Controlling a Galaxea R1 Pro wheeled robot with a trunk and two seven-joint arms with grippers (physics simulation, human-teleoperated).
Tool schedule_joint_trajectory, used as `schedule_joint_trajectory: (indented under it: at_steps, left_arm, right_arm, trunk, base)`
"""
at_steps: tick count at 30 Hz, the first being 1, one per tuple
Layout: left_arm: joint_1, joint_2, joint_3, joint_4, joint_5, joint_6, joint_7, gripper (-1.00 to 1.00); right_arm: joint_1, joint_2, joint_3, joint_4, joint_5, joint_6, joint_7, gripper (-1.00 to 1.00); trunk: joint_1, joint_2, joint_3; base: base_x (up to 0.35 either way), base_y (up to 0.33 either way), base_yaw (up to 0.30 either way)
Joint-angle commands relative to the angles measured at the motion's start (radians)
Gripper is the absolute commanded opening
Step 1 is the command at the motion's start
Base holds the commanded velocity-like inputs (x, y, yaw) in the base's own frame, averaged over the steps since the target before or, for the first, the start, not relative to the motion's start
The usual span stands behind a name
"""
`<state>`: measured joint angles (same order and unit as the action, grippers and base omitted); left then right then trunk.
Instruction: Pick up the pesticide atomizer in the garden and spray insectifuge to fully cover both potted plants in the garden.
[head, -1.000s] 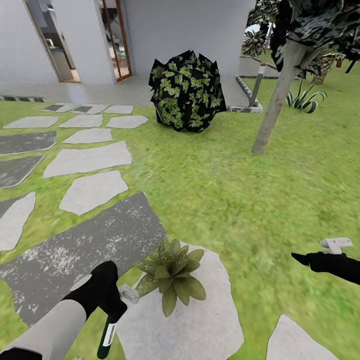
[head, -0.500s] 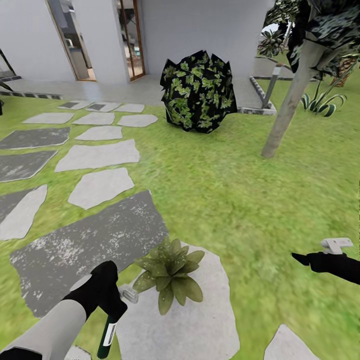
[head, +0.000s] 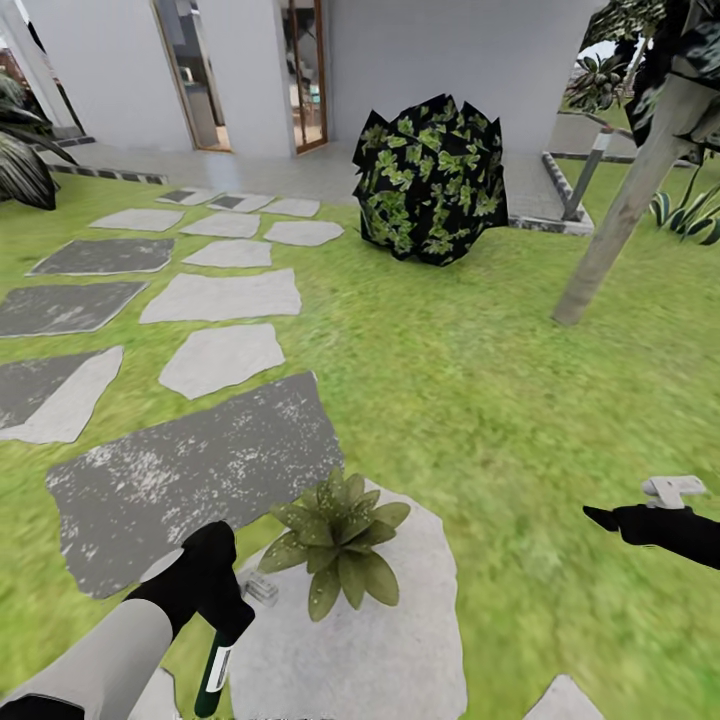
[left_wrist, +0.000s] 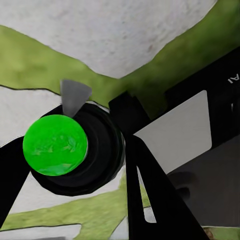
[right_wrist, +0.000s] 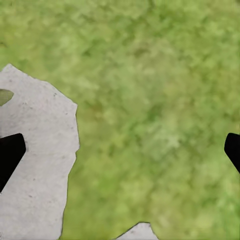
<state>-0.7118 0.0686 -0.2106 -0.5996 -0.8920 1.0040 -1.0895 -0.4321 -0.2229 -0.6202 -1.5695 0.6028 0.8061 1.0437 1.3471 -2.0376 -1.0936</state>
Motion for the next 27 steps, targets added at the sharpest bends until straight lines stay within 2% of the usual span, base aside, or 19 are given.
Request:
schedule_joint_trajectory:
  at_steps: [1,6,13,22,27]
  left_arm:
    - [-0.001,0.001,-0.004,-0.002,-0.008,0.005,-0.010,-1.00]
    - [0.000,0.000,-0.004,-0.002,-0.008,0.005,-0.010,-1.00]
    - [0.000,0.000,-0.004,-0.002,-0.008,0.005,-0.010,-1.00]
    - [-0.001,0.000,-0.004,-0.002,-0.008,0.005,-0.012,-1.00]
    - [-0.001,0.000,-0.004,-0.002,-0.008,0.005,-0.012,-1.00]
  right_arm:
    - [-0.001,0.000,-0.001,-0.001,0.009,0.004,0.010,1.00]
    - [-0.001,0.000,-0.001,-0.001,0.008,-0.006,0.010,1.00]
    - [-0.001,0.000,-0.001,-0.001,0.008,-0.023,0.013,1.00]
    - [-0.001,0.000,-0.003,-0.001,0.008,-0.024,0.016,1.00]
    - [-0.002,0.000,-0.003,-0.001,0.008,-0.024,0.015,1.00]
  trunk:
    - [0.000,0.000,-0.001]
    - [0.000,0.000,-0.004]
    - [0.000,0.000,-0.008]
    - [0.000,0.000,-0.009]
    - [0.000,0.000,-0.011]
  base:
    - [0.000,-0.010,0.233]
    - [0.000,-0.068,0.233]
    - [0.000,-0.290,0.226]
    - [0.000,-0.326,0.054]
    - [0.000,-0.139,0.177]
